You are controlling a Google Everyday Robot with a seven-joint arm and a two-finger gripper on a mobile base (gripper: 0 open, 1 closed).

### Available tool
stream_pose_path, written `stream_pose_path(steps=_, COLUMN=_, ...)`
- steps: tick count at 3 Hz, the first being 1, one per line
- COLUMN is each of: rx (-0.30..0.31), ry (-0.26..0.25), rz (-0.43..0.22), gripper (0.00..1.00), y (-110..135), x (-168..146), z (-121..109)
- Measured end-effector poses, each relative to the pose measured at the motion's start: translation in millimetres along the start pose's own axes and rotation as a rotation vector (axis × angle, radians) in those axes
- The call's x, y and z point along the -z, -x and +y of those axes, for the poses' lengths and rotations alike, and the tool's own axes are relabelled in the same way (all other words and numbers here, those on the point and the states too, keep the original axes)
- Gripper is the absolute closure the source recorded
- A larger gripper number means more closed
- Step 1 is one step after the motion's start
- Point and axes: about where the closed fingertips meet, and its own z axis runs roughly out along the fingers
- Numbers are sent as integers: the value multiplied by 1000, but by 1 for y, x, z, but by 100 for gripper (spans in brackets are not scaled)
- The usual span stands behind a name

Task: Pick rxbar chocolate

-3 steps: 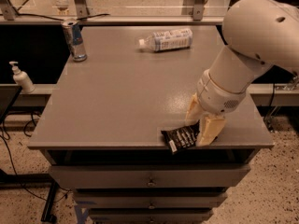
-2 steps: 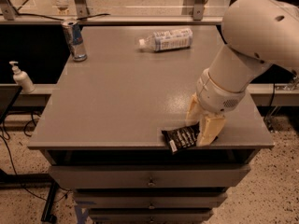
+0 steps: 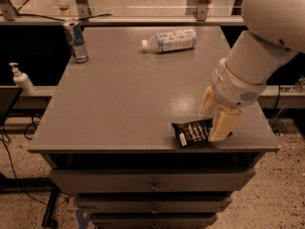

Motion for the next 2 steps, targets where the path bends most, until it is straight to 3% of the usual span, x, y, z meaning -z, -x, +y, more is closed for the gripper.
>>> stream_pose_path(steps=1, rx=-68, ry=-62, rz=-35, gripper=100, y=5, x=31, z=-20)
stream_pose_path(steps=2, rx=-143, ry=-155, rz=-111, gripper=100, y=11, x=56, z=-52)
